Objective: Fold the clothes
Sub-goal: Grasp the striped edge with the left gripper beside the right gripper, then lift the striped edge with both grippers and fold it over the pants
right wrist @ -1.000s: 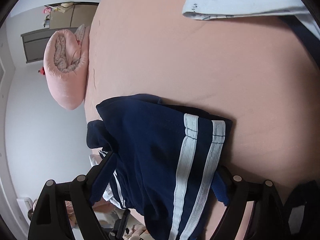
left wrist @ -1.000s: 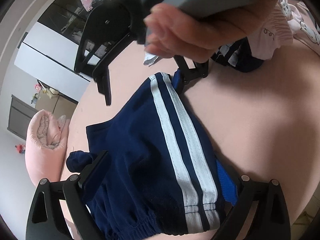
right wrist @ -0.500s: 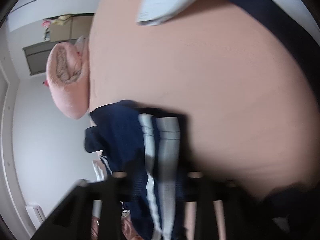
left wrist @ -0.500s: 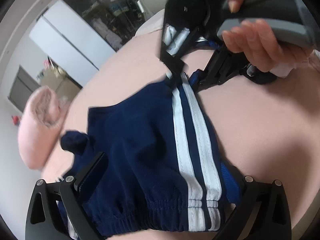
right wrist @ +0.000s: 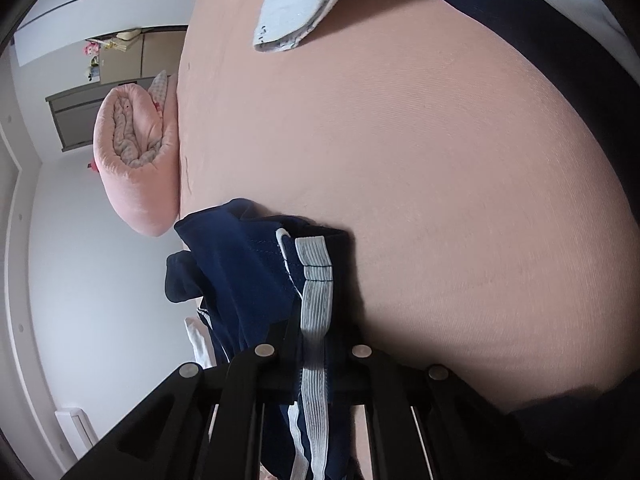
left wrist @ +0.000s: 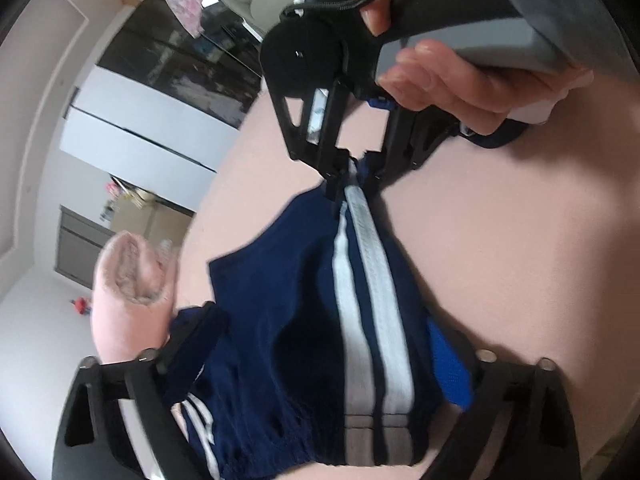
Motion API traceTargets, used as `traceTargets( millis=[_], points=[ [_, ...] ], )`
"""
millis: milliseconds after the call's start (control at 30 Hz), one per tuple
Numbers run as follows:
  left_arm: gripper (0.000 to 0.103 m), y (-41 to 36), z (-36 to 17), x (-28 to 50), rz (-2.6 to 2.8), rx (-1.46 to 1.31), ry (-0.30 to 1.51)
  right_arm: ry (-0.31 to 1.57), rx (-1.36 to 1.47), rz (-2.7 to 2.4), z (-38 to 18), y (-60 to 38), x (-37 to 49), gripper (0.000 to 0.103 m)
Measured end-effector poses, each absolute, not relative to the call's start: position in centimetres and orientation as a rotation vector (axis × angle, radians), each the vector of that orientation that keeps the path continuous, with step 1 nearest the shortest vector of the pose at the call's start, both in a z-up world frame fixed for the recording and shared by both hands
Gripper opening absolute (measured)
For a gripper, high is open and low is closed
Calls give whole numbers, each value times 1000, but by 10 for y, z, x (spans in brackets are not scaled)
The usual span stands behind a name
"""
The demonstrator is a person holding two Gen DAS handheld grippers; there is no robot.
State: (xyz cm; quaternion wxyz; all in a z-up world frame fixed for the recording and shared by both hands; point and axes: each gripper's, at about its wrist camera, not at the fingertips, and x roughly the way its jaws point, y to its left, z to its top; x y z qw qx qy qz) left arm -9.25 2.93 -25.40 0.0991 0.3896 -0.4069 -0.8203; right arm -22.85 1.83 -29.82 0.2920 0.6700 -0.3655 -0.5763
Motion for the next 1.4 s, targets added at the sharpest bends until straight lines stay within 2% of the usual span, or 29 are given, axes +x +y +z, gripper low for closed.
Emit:
traceTargets(
  millis=[67,100,133,200,233,267,833,1167,1267,1400],
  points=[
    [50,31,-257,-90,-2458,1192,-1168,-969,1776,-1537,-298,19,-228,2],
    [41,34,-260,-86,-2478,1194,-1172,-965,1773,-1539,-298,19,-228,2],
    [28,39,-265,-81,-2492,1173,-1210,-961,1769,-1541,-298,19,-228,3],
    [19,52,-278,-68,-2470,1064,-1334,-954,1763,-1546,-297,18,-227,3],
    [10,55,-282,-66,-2474,1048,-1357,-952,1758,-1547,-297,18,-227,3],
    [5,56,-283,-66,-2481,1053,-1350,-950,1751,-1546,-296,17,-227,4],
    [5,34,-268,-75,-2631,1171,-1164,-966,1822,-1529,-295,11,-231,8],
    [5,31,-260,-75,-2689,1232,-1111,-511,1939,-1707,-256,-20,-238,8],
    [6,12,-247,-86,-2766,1351,-870,-347,1970,-1744,-244,-33,-242,8],
    [7,-22,-230,-100,-2850,1517,-435,-184,1969,-1784,-231,-48,-242,8]
  ],
)
